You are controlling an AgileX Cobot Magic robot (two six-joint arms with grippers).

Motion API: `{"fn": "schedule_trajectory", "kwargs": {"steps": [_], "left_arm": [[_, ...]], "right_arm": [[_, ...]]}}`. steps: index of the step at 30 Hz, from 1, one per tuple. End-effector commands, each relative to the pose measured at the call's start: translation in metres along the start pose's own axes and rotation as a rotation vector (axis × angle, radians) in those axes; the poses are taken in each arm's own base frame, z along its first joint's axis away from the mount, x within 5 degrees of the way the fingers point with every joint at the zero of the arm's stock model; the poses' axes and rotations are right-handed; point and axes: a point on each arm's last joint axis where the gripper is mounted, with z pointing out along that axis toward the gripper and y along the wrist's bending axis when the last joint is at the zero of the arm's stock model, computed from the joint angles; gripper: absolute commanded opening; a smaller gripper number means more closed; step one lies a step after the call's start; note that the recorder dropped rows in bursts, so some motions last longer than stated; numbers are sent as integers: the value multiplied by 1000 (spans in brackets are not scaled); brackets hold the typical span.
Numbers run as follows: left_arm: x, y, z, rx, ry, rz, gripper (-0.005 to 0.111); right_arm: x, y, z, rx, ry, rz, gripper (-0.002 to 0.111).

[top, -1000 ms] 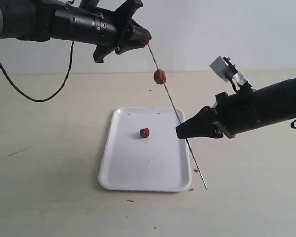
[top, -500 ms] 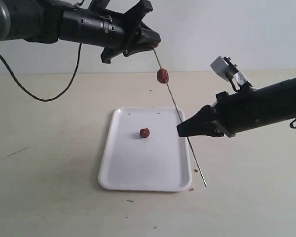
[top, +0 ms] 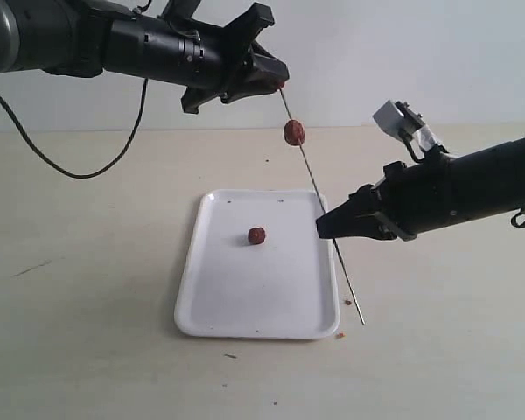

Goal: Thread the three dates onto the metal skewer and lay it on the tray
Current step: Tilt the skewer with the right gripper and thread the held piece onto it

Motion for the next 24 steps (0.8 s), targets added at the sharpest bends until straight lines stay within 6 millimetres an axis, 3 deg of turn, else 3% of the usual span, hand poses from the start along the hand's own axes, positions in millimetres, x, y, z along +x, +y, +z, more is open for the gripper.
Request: {"fn": "schedule_trajectory", "kwargs": {"steps": [1, 14, 24], "left_arm": [[5, -3, 2, 20, 42, 25, 26], [30, -28, 22, 55, 93, 134, 26], [33, -25, 22, 16, 122, 205, 26]], "right_arm": [[-10, 1, -1, 3, -53, 2, 0], [-23, 2, -3, -13, -187, 22, 0], [-27, 3, -4, -19, -237, 26, 0]]}}
